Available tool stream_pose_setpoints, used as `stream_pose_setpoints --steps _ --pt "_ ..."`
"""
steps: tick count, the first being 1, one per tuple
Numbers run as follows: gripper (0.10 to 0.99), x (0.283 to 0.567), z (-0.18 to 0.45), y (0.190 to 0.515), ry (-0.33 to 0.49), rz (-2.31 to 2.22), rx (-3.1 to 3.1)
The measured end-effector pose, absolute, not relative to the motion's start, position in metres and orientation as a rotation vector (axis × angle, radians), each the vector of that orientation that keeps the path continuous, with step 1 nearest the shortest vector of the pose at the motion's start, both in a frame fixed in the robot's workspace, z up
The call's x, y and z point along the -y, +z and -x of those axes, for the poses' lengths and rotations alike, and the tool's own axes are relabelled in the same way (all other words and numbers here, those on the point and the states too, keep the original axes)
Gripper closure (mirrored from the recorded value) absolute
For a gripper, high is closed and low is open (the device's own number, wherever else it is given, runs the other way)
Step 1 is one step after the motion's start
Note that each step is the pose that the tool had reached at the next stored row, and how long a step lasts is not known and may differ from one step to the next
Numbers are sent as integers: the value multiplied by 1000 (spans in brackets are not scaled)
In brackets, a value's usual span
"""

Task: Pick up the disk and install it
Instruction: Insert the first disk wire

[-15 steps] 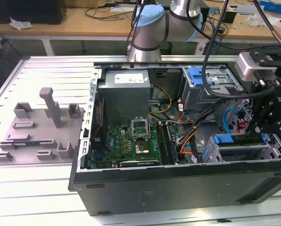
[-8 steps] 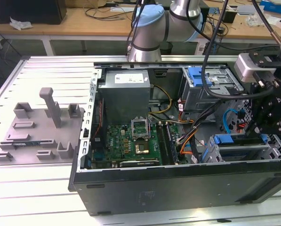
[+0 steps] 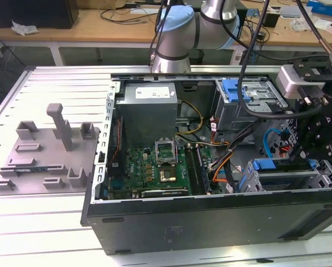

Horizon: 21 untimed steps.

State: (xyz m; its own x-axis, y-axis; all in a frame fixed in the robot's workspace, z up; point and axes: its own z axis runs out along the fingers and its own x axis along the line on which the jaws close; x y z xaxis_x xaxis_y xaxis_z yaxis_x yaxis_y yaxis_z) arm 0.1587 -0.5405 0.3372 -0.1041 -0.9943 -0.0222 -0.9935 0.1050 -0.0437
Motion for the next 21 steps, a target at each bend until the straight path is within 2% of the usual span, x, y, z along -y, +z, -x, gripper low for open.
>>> stream_pose_setpoints --steps 8,10,21 --pt "906 541 -159 338 -25 2070 -2300" --pt "784 540 -159 343 -27 2071 -2301" --pt "784 540 -159 384 -28 2071 -2301"
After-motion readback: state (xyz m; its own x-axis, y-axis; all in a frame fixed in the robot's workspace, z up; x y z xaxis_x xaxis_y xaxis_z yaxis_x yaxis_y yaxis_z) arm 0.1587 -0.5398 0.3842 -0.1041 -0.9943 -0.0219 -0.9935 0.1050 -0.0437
